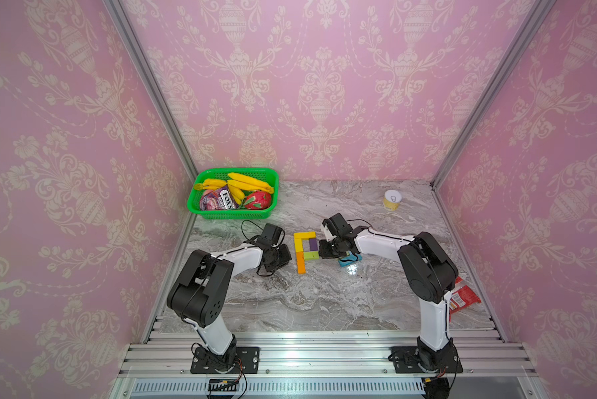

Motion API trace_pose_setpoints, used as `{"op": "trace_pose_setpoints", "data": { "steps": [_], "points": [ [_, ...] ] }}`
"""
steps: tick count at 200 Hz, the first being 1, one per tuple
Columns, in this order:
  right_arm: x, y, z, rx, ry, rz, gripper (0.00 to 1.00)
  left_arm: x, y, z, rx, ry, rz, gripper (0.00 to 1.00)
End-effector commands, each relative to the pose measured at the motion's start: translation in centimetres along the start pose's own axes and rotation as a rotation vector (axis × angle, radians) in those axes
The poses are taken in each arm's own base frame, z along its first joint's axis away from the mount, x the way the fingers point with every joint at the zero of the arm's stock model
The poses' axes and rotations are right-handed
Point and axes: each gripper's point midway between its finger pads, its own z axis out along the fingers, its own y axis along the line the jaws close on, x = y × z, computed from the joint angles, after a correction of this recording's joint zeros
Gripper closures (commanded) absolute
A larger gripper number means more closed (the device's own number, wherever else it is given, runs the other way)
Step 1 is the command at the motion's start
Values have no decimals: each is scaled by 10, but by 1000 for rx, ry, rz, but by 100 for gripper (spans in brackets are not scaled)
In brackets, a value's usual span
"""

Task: Assemble the letter p with building blocks
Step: Adjust the building block at the center of the board, then pick up the building block from the center of the board.

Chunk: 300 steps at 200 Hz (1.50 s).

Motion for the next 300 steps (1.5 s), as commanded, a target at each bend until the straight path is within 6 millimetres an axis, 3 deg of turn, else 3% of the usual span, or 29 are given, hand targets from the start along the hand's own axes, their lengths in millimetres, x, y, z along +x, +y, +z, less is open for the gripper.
{"op": "trace_pose_setpoints", "data": {
  "steps": [1, 213, 234, 276, 300],
  "points": [
    [5, -7, 9, 19, 30, 15, 80, -3, 3, -1, -9, 3, 1, 100],
    [5, -13, 7, 41, 24, 28, 80, -4, 8, -5, -16, 3, -1, 100],
    [-4, -8, -11, 22, -50, 12, 79, -8, 7, -7, -14, -10, -2, 100],
    [-38, 12, -71, -8, -254, -96, 62, -25, -8, -32, 9, -94, 34, 100],
    [-47, 0, -93, 81, -277, -114, 44, -34, -17, -54, 26, -154, 65, 82]
  ]
}}
